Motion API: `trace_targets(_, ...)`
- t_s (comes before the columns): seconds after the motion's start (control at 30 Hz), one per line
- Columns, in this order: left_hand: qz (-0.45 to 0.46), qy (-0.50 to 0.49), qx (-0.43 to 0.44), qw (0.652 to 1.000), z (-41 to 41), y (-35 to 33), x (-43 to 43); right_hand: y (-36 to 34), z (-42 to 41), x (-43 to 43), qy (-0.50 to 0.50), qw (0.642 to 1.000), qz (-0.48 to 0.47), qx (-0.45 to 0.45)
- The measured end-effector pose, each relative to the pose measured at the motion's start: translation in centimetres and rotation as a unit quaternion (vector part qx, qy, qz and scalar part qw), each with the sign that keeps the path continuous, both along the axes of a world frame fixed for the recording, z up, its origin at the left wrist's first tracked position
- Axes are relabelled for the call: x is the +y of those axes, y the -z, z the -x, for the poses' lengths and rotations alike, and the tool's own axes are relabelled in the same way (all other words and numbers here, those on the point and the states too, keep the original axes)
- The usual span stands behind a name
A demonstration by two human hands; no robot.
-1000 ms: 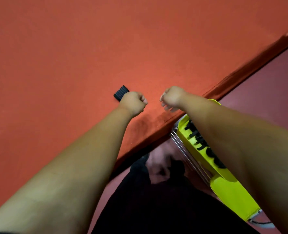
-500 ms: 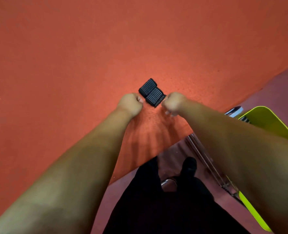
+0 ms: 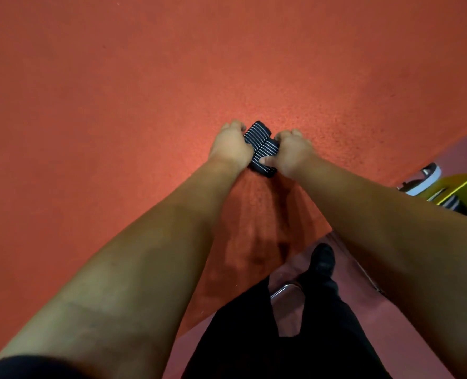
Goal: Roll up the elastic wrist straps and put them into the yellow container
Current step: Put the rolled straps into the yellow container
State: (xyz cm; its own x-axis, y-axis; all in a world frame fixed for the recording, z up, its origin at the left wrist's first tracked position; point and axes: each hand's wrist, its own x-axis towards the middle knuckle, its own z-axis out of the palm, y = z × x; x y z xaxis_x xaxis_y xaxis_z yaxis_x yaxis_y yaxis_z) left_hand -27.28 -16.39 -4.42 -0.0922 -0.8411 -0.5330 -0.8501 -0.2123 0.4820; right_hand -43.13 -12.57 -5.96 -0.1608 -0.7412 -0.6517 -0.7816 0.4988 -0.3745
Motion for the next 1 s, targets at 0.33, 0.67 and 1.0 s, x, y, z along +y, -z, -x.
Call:
trace_targets(0.33, -0.020, 0.040, -0.024, 0.999, 1.2, 0.6, 0.8, -0.5, -0.6, 0.7, 0.003, 0.996, -0.055, -0.071)
trace_targets(0.67, -0.047, 0.020, -0.002, 0.999, 6.3, -4.9, 4.2, -4.9, 7.1, 6.2, 0.120, 0.982, -0.051, -0.134)
trace_targets(1.0, -0.002, 0.194, 0.013, 0.981, 21.8, -10.5, 9.7, -12.5, 23.1, 14.3, 0.155, 0.982, 0.021, -0.107)
